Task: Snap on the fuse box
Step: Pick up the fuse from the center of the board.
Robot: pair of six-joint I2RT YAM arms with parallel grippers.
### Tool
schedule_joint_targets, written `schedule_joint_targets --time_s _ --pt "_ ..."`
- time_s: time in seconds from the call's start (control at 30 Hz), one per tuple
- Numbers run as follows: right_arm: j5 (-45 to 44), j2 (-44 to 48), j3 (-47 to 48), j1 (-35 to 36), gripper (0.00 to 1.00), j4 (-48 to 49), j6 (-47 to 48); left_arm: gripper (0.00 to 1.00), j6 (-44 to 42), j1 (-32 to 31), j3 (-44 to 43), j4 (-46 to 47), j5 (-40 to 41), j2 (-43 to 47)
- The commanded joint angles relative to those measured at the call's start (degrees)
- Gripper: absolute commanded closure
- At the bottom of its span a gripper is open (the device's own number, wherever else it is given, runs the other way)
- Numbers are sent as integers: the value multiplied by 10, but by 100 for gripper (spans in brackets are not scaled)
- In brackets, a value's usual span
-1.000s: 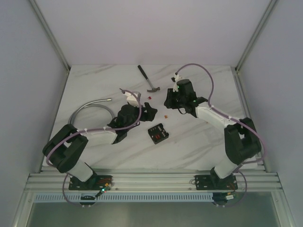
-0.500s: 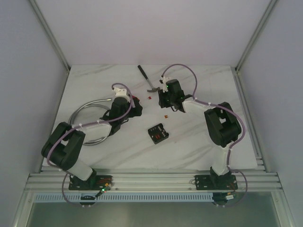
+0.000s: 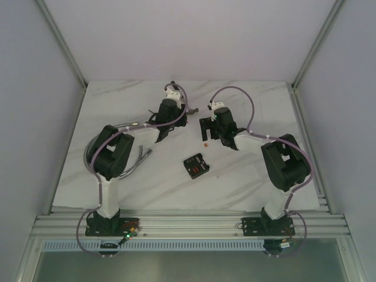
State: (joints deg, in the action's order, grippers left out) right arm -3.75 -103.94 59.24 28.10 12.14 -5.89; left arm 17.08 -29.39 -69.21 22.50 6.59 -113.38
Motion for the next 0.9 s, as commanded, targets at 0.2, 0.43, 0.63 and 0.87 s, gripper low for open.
schedule_joint_targets --time_s 0.2,0.43,0.63,0.87 --pt "-27 67 -72 -24 0 45 -4 50 -34 6 -138 -72 -39 -132" --pt "-18 85 -98 -39 0 52 -6 55 -23 6 -176 -113 -35 -167" --pt "-14 93 -109 -47 0 57 -8 66 -8 2 -151 -144 -27 -163" --pt "-7 101 -126 -53 0 63 -9 73 -13 -32 -76 -169 63 -126"
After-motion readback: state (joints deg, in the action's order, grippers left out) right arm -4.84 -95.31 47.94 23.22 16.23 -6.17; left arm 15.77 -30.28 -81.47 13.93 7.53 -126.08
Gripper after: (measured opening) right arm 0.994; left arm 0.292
